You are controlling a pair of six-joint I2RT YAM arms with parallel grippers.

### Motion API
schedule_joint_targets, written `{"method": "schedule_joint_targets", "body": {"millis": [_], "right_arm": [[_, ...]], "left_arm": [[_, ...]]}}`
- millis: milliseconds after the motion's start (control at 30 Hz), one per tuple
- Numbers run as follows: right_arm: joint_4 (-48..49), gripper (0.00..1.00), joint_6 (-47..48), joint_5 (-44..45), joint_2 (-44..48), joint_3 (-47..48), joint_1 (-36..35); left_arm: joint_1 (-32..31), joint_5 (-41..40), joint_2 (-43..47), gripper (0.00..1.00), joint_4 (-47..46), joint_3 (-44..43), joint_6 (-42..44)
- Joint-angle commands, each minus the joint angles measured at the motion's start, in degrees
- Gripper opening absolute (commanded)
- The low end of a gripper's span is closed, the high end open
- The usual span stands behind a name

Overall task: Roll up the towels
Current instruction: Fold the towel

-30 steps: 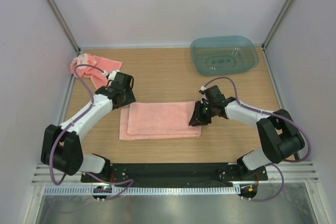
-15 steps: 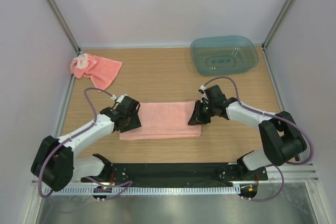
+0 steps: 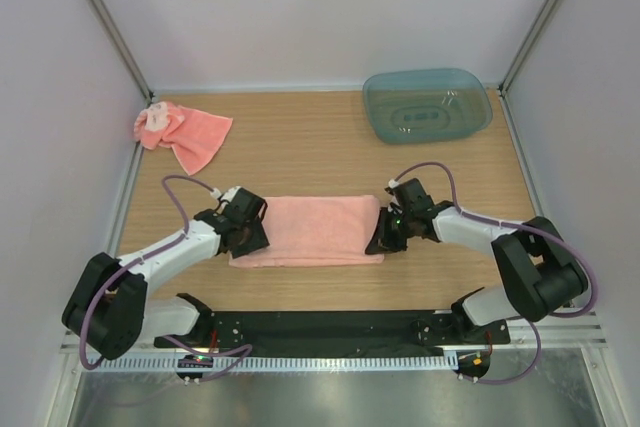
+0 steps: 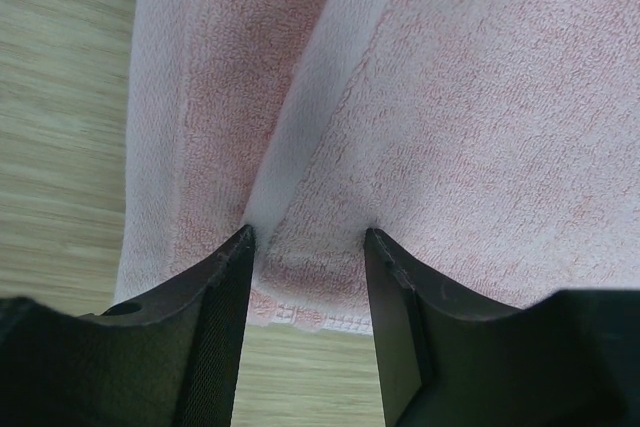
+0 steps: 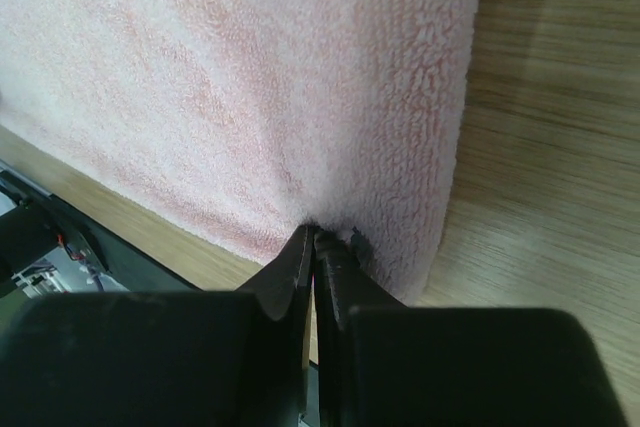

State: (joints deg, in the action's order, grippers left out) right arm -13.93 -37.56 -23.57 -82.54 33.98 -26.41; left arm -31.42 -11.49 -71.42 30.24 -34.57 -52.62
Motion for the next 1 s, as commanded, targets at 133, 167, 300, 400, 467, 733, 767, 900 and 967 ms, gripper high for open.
{"method": "schedule_joint_targets", "body": {"millis": [133, 167, 300, 400, 467, 733, 767, 900, 967], "right_arm": [[-9.9, 0.08, 2.7, 10.3, 2.3, 5.5, 0.0], [-11.7, 0.08, 3.0, 10.6, 2.3, 7.1, 0.0], [-14.6, 0.10, 4.2, 10.0, 2.3, 15.3, 0.0], [-16.1, 0.12, 5.0, 11.3, 0.1, 18.9, 0.5], [-15.8, 0.12, 5.1, 11.4, -3.0, 19.7, 1.2], [-11.4, 0.12, 5.9, 10.0, -13.5, 19.5, 5.1], [-10.8, 0.12, 6.1, 9.7, -14.6, 19.7, 5.8], [-10.6, 0.11, 7.4, 8.8, -19.3, 22.5, 9.0], [-11.0, 0.12, 8.0, 8.4, -20.5, 23.9, 10.6]], "left_arm": [[-0.1, 0.1, -5.2, 0.49, -4.5, 0.3, 0.8], [-0.2, 0.1, -5.8, 0.48, -4.2, -0.3, 1.1], [-0.2, -0.2, -6.8, 0.47, -2.9, -3.0, 1.6], [-0.1, -0.8, -6.6, 0.48, -2.6, -4.2, 1.9], [-0.1, -0.6, -7.6, 0.48, -2.6, -5.2, 2.3], [0.0, 0.4, -11.6, 0.48, -4.5, -5.9, 2.4], [0.2, 0.4, -12.0, 0.48, -4.5, -6.3, 2.8], [2.3, 0.9, -14.6, 0.48, -4.7, -8.6, 4.2], [3.5, 1.5, -15.6, 0.47, -5.0, -9.6, 5.1]]}}
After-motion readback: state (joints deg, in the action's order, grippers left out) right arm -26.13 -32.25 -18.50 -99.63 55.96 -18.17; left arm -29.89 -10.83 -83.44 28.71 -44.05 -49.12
